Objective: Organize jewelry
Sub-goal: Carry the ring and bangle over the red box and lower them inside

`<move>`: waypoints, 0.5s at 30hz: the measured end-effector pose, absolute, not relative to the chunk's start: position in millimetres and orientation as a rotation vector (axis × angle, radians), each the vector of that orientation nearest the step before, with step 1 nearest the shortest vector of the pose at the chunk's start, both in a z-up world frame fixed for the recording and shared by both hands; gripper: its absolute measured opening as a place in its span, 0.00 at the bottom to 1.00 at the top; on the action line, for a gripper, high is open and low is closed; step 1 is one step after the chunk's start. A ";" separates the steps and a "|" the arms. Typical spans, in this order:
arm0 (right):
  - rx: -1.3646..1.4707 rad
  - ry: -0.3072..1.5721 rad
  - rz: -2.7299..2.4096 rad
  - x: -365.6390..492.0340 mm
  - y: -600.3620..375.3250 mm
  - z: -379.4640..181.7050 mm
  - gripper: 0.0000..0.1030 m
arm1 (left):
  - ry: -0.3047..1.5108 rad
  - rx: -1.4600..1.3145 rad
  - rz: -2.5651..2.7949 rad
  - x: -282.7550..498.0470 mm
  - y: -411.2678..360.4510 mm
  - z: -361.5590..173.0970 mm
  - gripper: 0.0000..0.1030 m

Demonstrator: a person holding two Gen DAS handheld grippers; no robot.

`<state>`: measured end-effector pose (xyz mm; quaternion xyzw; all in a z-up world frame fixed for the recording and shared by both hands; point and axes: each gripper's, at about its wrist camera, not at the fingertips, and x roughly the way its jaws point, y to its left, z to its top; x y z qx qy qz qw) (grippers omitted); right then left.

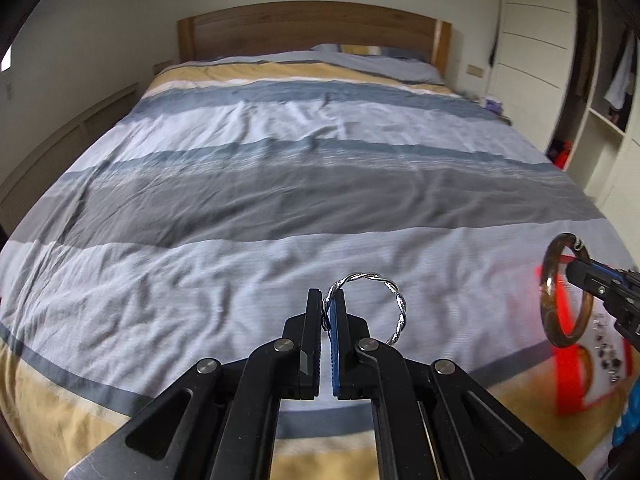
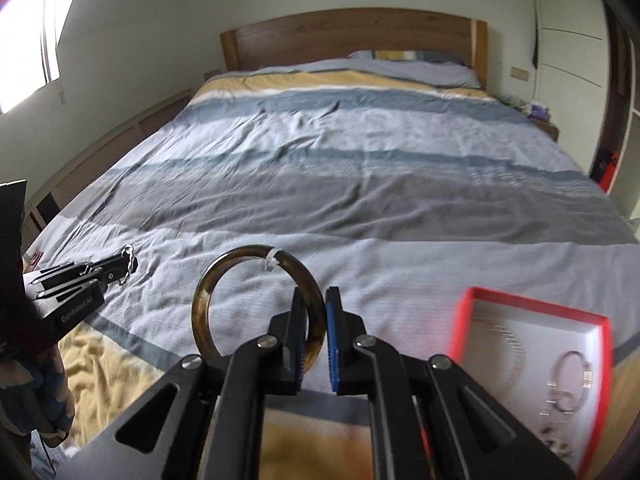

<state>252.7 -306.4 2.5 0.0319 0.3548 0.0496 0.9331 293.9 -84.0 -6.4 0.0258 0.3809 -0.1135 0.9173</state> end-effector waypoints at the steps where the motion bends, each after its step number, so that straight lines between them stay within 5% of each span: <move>1: 0.062 0.725 0.083 246.2 -318.9 5.7 0.08 | 0.778 0.055 -0.266 288.3 -99.1 -1.5 0.04; 15: 0.055 0.832 -0.153 216.1 -478.1 -24.6 0.08 | 0.821 0.131 -0.598 247.8 -294.1 -8.6 0.04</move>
